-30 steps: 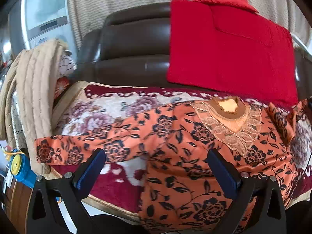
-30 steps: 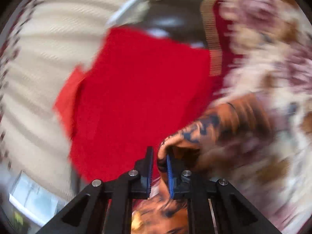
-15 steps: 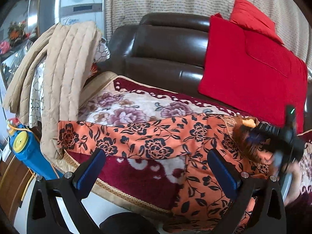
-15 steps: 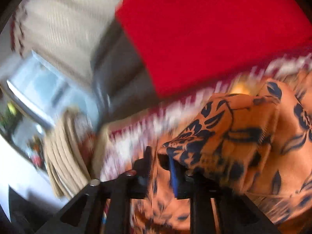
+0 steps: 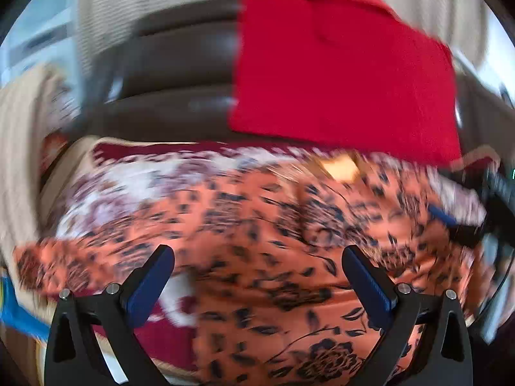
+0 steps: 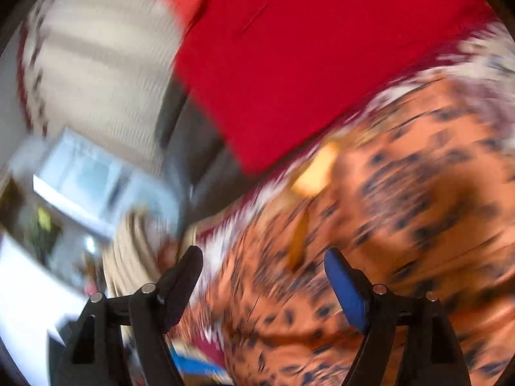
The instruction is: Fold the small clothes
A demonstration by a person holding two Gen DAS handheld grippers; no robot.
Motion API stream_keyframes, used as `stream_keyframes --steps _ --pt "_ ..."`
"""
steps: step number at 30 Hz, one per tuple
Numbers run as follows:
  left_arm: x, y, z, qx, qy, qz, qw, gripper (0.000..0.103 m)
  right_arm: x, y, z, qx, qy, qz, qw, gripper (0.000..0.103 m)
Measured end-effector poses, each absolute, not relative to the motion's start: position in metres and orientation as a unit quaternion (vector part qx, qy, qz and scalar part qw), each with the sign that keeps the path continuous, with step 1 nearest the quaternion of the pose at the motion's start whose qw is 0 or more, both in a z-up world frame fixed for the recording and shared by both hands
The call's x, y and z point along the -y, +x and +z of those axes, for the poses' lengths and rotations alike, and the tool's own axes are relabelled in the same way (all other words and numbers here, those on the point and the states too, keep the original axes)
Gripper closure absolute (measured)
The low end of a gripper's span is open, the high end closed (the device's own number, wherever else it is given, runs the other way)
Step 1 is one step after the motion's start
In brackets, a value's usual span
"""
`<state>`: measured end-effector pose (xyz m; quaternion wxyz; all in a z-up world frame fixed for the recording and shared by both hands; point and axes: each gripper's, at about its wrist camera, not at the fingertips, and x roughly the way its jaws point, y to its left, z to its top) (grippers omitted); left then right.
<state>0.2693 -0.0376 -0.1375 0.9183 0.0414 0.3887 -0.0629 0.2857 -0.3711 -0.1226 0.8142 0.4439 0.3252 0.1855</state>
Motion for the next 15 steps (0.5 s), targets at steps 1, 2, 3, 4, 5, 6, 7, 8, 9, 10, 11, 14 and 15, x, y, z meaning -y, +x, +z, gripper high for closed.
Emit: stream_keyframes --steps 1,2,3,4,5,6,7,8,9,10,11,14,15 --pt "0.052 0.275 -0.145 -0.391 0.064 -0.066 0.916 0.0 0.389 0.284 -0.125 -0.318 0.465 0.175 0.808 0.024" --pt "0.069 0.283 -0.154 -0.394 0.092 -0.065 0.912 0.0 0.409 0.281 -0.134 -0.313 0.488 0.158 0.799 0.027" --pt "0.08 0.288 -0.161 -0.396 0.108 -0.062 0.909 0.0 0.427 0.282 -0.144 -0.315 0.509 0.139 0.789 0.03" --pt "0.092 0.296 -0.168 -0.401 0.121 -0.063 0.906 0.0 0.441 0.285 -0.154 -0.322 0.53 0.124 0.775 0.038" --pt "0.1 0.303 -0.172 -0.406 0.124 -0.068 0.903 0.0 0.447 0.288 -0.16 -0.326 0.543 0.121 0.764 0.043" --pt "0.112 0.312 -0.177 -0.413 0.125 -0.071 0.899 0.0 0.456 0.291 -0.165 -0.329 0.557 0.121 0.753 0.043" --pt "0.117 0.318 -0.181 -0.417 0.127 -0.068 0.897 0.0 0.462 0.292 -0.166 -0.329 0.562 0.121 0.75 0.043" --pt "0.125 0.327 -0.185 -0.419 0.136 -0.059 0.896 0.0 0.467 0.294 -0.164 -0.33 0.559 0.123 0.75 0.043" --pt "0.13 0.334 -0.189 -0.418 0.145 -0.049 0.895 0.0 0.469 0.296 -0.161 -0.334 0.55 0.125 0.755 0.043" --pt "0.136 0.344 -0.195 -0.418 0.156 -0.033 0.894 0.0 0.463 0.297 -0.164 -0.338 0.542 0.125 0.759 0.043" --pt "0.138 0.354 -0.2 -0.422 0.159 -0.02 0.892 0.0 0.455 0.299 -0.166 -0.344 0.532 0.123 0.764 0.043" --pt "0.124 0.378 -0.21 -0.445 0.149 0.029 0.883 0.006 0.449 0.301 -0.163 -0.35 0.524 0.123 0.767 0.043" --pt "0.111 0.384 -0.208 -0.451 0.13 0.048 0.881 0.015 0.452 0.3 -0.162 -0.351 0.522 0.124 0.767 0.043"
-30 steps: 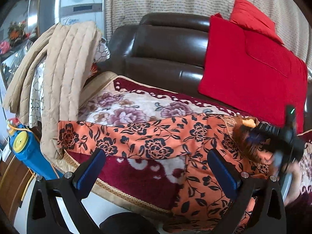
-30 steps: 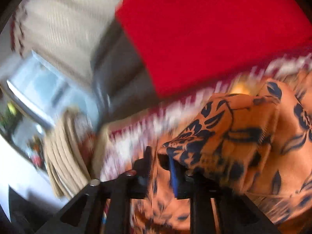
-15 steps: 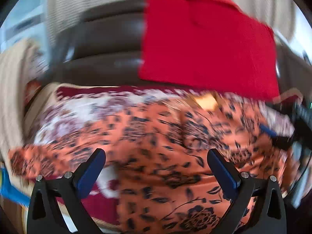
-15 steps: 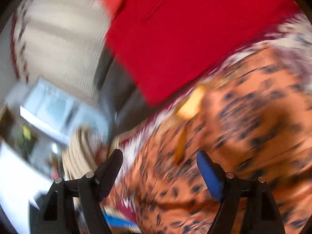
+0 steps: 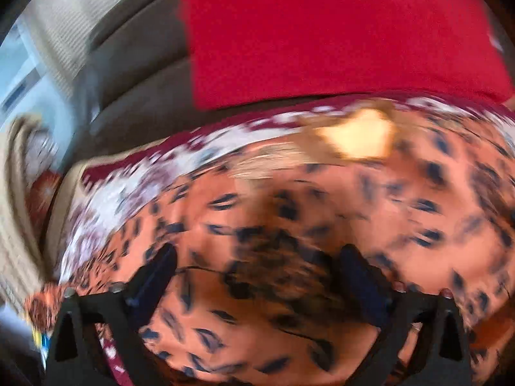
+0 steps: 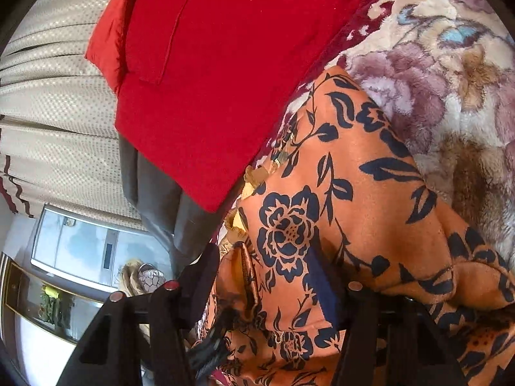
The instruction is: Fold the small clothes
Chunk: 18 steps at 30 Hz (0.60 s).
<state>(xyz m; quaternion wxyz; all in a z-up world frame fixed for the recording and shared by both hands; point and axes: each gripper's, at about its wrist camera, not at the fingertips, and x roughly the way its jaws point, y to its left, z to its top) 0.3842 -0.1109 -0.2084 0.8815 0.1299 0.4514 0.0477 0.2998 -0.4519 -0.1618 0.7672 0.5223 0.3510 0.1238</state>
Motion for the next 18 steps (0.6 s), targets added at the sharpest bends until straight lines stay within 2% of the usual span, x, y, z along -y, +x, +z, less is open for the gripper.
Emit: stream_keyframes --steps 2,6,8,13,18 --pt "0.073 0.388 -0.197 -0.457 0.071 0.066 0.884 0.02 0.45 0.302 -0.163 -0.352 0.518 0.126 0.77 0.043" --pt "-0.014 0.376 -0.166 -0.435 0.003 0.13 0.891 0.02 0.424 0.308 -0.152 -0.354 0.482 0.118 0.793 0.043" --pt "-0.033 0.368 -0.159 -0.443 -0.027 0.113 0.889 0.02 0.405 0.312 -0.147 -0.343 0.462 0.132 0.807 0.043" --pt "-0.067 0.327 -0.151 -0.445 -0.018 0.086 0.891 0.02 0.336 0.331 -0.138 -0.358 0.443 0.241 0.786 0.043" --pt "-0.145 0.292 -0.158 -0.458 -0.042 0.125 0.879 0.02 0.284 0.363 -0.16 -0.431 0.404 0.193 0.784 0.043"
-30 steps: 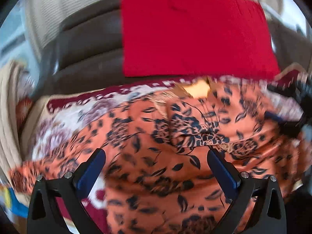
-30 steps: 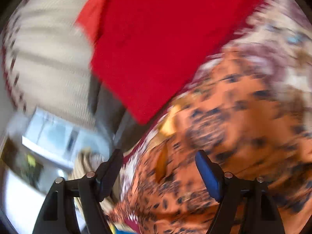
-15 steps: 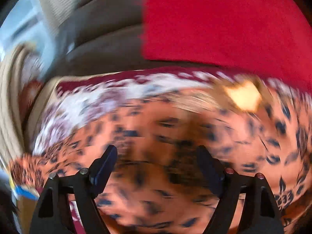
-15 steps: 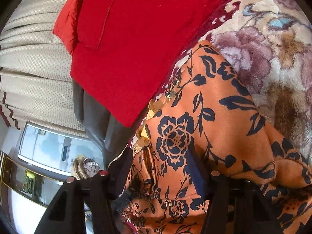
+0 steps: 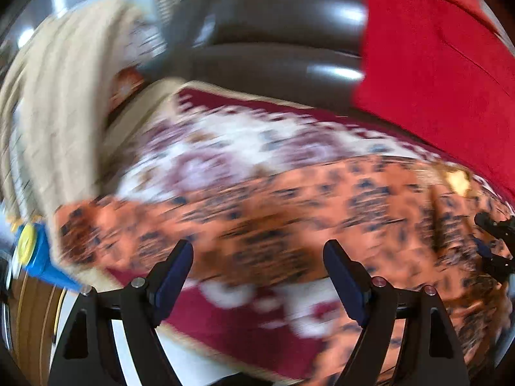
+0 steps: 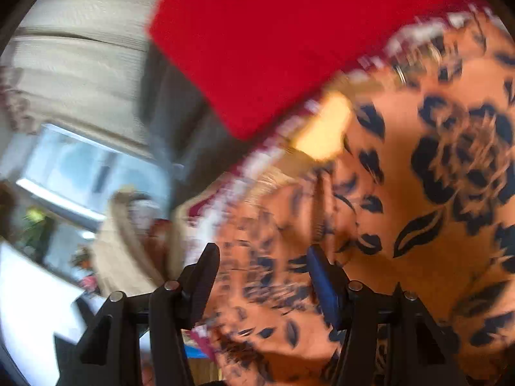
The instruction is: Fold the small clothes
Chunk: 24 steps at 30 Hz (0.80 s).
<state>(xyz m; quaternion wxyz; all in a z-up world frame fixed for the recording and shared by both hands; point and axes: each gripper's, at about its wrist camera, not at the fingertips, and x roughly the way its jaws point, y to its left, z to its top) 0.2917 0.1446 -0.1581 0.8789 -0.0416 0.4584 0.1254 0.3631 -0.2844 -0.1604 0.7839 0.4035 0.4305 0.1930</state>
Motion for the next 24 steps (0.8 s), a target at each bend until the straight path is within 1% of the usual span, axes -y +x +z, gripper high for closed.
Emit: stream_keyframes --steps 1,2,3,6,8,11,13,16,21,22,24 --pt "-0.167 0.282 -0.161 -0.463 -0.052 0.137 0.874 0.02 0.28 0.368 -0.172 -0.45 0.4 0.153 0.784 0.043" --pt "-0.186 0.275 -0.165 -0.466 -0.061 0.15 0.87 0.02 0.276 0.371 -0.176 -0.454 0.395 0.136 0.787 0.044" --pt "-0.206 0.266 -0.17 -0.468 -0.072 0.166 0.865 0.02 0.268 0.373 -0.176 -0.451 0.386 0.122 0.795 0.041" --pt "-0.264 0.244 -0.186 -0.472 -0.12 0.21 0.848 0.02 0.231 0.378 -0.163 -0.451 0.385 0.171 0.787 0.041" --pt "-0.301 0.23 -0.197 -0.471 -0.17 0.234 0.834 0.02 0.2 0.371 -0.132 -0.416 0.367 0.246 0.794 0.041" --pt "-0.338 0.216 -0.215 -0.464 -0.239 0.252 0.815 0.02 0.16 0.348 -0.078 -0.351 0.3 0.358 0.811 0.041" --pt "-0.354 0.211 -0.226 -0.46 -0.275 0.258 0.804 0.02 0.146 0.337 -0.061 -0.34 0.255 0.372 0.825 0.041" --pt "-0.372 0.202 -0.241 -0.447 -0.323 0.26 0.793 0.02 0.149 0.341 -0.073 -0.383 0.221 0.315 0.84 0.041" --pt "-0.399 0.192 -0.257 -0.407 -0.399 0.256 0.781 0.02 0.189 0.343 -0.115 -0.426 0.247 0.247 0.834 0.041" --pt "-0.402 0.191 -0.258 -0.397 -0.411 0.253 0.781 0.021 0.187 0.347 -0.122 -0.43 0.249 0.237 0.835 0.041" --pt "-0.407 0.192 -0.261 -0.383 -0.428 0.244 0.782 0.032 0.191 0.358 -0.142 -0.452 0.241 0.199 0.835 0.041"
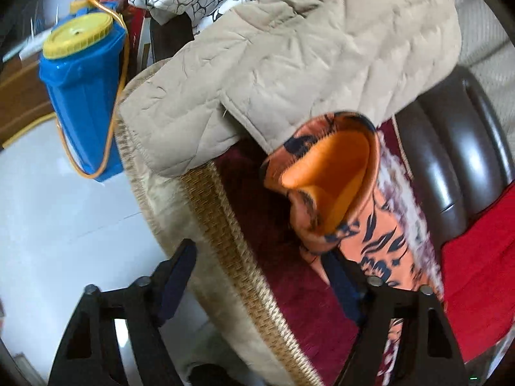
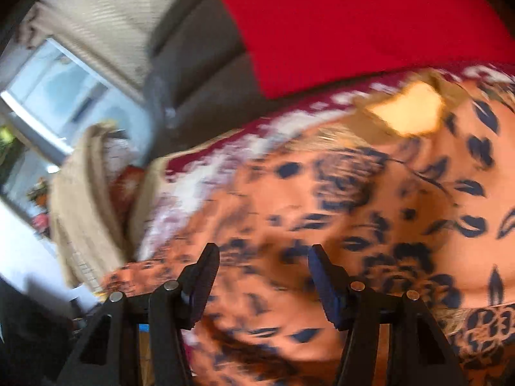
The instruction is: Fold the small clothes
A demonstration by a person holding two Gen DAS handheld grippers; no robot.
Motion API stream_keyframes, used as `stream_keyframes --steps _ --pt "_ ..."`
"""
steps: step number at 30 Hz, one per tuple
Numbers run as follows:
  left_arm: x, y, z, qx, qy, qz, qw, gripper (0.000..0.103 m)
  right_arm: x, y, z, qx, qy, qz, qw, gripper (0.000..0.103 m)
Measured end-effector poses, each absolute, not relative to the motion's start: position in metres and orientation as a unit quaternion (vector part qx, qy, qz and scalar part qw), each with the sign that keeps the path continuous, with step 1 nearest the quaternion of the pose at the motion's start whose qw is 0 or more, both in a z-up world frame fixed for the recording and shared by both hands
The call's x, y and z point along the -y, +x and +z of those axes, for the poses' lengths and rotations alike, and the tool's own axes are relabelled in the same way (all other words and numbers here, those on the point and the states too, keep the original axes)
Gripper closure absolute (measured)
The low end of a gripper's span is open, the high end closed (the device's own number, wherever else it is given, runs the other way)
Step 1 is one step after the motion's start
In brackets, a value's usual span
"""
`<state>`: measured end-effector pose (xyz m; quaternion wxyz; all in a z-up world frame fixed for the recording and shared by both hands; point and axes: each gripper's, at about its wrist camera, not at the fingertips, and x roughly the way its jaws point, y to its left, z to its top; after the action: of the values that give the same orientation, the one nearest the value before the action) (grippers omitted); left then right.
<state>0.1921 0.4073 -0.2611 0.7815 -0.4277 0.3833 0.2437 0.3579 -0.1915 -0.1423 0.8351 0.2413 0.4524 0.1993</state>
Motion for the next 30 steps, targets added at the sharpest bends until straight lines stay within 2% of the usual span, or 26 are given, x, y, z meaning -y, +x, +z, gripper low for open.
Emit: stream_keyframes --steps 1,2,3,10,11,12,13,14,18,23,30 --pt "-0.409 0.193 -0.263 -0.379 -0.434 0.24 0.781 0.035 0.192 0.364 -0.149 -0.47 0.237 0.184 0.83 0.044" --pt "-0.41 0.195 -0.265 -0.377 -0.438 0.236 0.781 0.039 0.196 0.369 -0.162 -0.495 0.239 0.166 0.819 0.051" --pt "-0.41 0.198 -0.269 -0.379 -0.441 0.234 0.779 0.039 0.2 0.369 -0.165 -0.496 0.247 0.165 0.816 0.053" --pt "-0.415 0.211 -0.279 -0.363 -0.464 0.232 0.774 0.039 0.221 0.339 -0.134 -0.454 0.227 0.19 0.84 0.053" --pt "-0.415 0.213 -0.277 -0.361 -0.461 0.231 0.777 0.052 0.223 0.337 -0.132 -0.451 0.225 0.191 0.843 0.053" --pt "-0.415 0.216 -0.274 -0.358 -0.462 0.221 0.781 0.077 0.23 0.332 -0.13 -0.444 0.221 0.187 0.848 0.053" --pt "-0.415 0.218 -0.272 -0.359 -0.462 0.214 0.782 0.086 0.236 0.328 -0.13 -0.439 0.22 0.184 0.852 0.053" --pt "-0.412 0.221 -0.264 -0.36 -0.458 0.21 0.785 0.092 0.245 0.322 -0.126 -0.43 0.221 0.18 0.857 0.053" --pt "-0.39 0.234 -0.217 -0.343 -0.389 0.194 0.833 0.095 0.278 0.312 -0.116 -0.393 0.241 0.158 0.873 0.053" --pt "-0.325 0.261 -0.136 -0.335 -0.286 0.125 0.889 0.096 0.316 0.307 -0.108 -0.357 0.283 0.143 0.879 0.053" --pt "-0.153 0.307 -0.045 -0.338 -0.145 -0.024 0.93 0.096 0.364 0.303 -0.102 -0.327 0.351 0.125 0.869 0.053"
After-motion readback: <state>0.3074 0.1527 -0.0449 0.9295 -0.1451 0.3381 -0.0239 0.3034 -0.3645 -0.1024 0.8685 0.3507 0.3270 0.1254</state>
